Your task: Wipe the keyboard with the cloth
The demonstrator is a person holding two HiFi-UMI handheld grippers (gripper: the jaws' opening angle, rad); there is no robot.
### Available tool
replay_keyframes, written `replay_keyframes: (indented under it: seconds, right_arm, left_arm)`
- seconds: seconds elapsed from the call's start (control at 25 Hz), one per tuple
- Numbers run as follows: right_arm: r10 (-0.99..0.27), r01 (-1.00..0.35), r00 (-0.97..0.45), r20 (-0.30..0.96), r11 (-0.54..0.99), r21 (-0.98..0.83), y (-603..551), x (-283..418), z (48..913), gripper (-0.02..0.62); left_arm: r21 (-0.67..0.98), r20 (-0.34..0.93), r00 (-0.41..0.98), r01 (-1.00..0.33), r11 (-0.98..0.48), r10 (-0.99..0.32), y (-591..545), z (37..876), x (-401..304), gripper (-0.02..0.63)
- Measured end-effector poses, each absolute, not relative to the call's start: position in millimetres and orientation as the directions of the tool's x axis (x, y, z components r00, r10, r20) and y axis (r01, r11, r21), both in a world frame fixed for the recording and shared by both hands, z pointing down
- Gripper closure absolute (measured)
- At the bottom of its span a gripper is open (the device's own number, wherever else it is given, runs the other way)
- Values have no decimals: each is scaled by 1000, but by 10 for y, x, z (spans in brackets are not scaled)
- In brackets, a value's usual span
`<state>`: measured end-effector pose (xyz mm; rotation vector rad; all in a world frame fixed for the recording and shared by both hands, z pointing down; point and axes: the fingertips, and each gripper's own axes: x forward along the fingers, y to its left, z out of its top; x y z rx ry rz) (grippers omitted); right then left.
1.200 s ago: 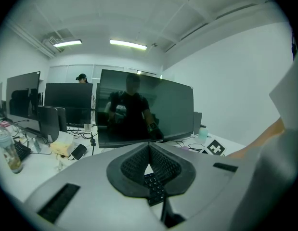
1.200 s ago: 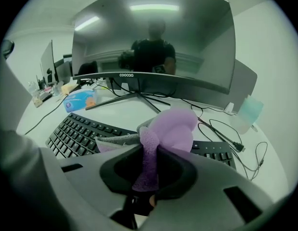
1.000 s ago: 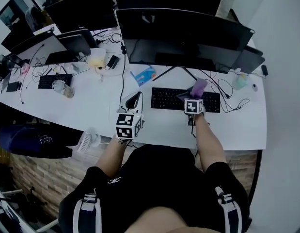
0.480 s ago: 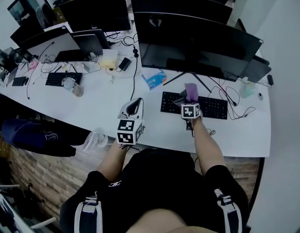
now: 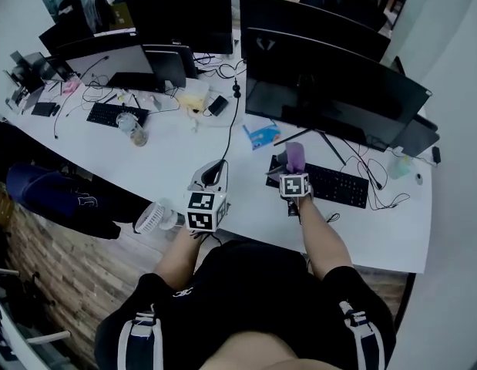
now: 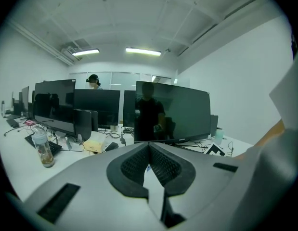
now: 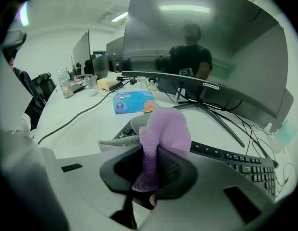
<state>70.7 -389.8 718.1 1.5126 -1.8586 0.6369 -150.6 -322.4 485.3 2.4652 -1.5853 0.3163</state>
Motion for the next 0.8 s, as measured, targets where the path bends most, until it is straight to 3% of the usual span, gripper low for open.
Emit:
replay_keyframes:
  seconds: [0.44,0.8]
  right_arm:
    - [-671,-946,-304,676,296,-131,-3771,1,6978,508]
    - [-888,-957,-291,355,267,-116,-3839,21,5746,508]
  left_arm:
    - [49,253,347,-937,-346,-903,-3091,4790,-1755,594]
    - [74,220,333,-943,-325,-917,-3138,4734,-1851,594]
